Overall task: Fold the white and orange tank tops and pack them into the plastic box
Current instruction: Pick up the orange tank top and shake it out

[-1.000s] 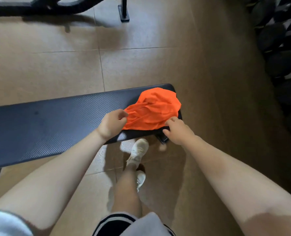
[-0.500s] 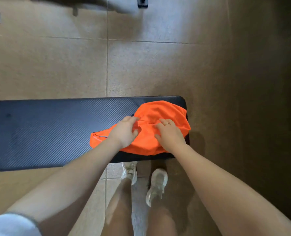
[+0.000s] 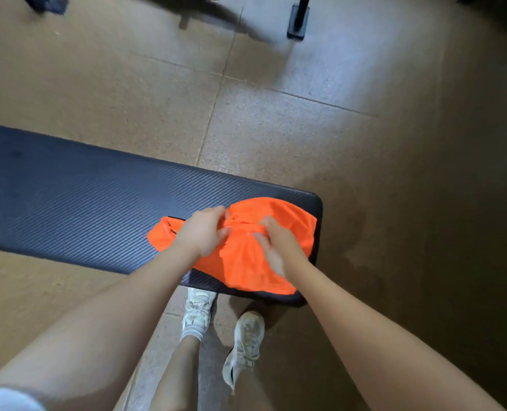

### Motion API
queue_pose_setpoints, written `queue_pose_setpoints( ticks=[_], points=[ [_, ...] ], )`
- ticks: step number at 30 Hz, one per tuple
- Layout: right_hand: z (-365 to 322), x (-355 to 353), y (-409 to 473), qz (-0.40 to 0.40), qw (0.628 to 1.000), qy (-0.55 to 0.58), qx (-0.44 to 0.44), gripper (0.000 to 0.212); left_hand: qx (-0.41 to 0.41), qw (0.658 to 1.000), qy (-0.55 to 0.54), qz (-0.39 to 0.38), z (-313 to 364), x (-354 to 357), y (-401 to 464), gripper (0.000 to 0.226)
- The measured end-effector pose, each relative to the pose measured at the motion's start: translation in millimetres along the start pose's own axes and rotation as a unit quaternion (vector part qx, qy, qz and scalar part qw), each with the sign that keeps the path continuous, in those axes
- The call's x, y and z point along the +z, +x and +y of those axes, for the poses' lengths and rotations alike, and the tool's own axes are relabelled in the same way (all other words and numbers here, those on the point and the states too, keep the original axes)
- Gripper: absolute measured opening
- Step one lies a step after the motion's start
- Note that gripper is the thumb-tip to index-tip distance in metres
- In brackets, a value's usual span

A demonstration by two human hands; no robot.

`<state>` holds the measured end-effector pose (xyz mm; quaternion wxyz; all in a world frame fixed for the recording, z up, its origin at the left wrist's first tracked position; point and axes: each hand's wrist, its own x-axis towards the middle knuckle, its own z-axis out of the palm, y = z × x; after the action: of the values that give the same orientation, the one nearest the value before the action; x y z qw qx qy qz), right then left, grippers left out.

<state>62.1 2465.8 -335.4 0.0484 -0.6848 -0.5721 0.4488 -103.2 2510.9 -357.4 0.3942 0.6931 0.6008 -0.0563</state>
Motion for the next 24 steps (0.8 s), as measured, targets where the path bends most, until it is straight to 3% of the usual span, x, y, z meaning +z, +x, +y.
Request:
queue_pose_setpoints(
  ticks=[3, 7, 10, 12, 18, 22, 24],
  points=[
    [-30, -43, -14, -0.004, 0.997, 0.074, -0.001, 0.018, 0.012, 0.999, -0.020, 0.039, 25, -25, -30, 0.015],
    [-88, -120, -56, -0.010, 0.990, 0.129, -0.052, 0.009, 0.038, 0.996, -0.054, 0.055, 82, -90, -92, 0.031],
    [-149, -181, -92, 0.010, 0.980, 0.172, -0.105, 0.016, 0.047, 0.981, -0.083, 0.171, 119, -167, -138, 0.044],
    [-183, -203, -121, 0.016, 0.976, 0.172, -0.134, 0.026, 0.032, 0.967, -0.073, 0.243, 134, -208, -175, 0.035],
    [-310, -276, -193, 0.051, 0.934, 0.237, -0.263, 0.016, 0.085, 0.887, -0.007, 0.455, 170, -319, -254, 0.037],
    [-354, -289, -236, 0.047, 0.910, 0.272, -0.311, 0.023, 0.107, 0.847, -0.117, 0.508, 185, -340, -303, 0.010],
    [-373, -285, -253, 0.037, 0.902, 0.280, -0.328, 0.020, 0.086, 0.825, -0.188, 0.527, 182, -349, -322, 0.014]
  ],
)
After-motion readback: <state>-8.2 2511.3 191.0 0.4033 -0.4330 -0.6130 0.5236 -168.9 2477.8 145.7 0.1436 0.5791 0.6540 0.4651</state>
